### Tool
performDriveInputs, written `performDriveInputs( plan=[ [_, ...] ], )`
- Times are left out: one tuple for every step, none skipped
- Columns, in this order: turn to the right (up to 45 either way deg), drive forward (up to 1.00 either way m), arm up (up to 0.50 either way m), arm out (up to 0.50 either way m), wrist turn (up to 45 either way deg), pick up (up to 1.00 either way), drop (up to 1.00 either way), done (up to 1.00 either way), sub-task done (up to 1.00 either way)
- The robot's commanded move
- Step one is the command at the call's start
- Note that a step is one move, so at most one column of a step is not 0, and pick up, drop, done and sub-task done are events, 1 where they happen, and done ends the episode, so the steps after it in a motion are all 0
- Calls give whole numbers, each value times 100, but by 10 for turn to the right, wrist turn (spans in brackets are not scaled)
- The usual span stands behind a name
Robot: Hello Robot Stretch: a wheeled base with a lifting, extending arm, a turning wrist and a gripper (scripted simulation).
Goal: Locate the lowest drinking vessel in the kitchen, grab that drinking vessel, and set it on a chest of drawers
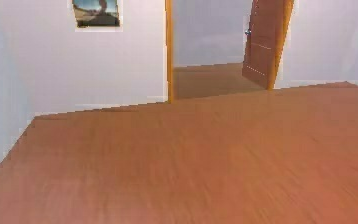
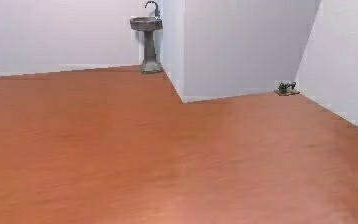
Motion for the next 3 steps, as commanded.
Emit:
performDriveInputs(
  plan=[
    [450,0,0,0,0,0,0,0,0],
    [300,0,0,0,0,0,0,0,0],
    [0,15,0,0,0,0,0,0,0]
  ],
)
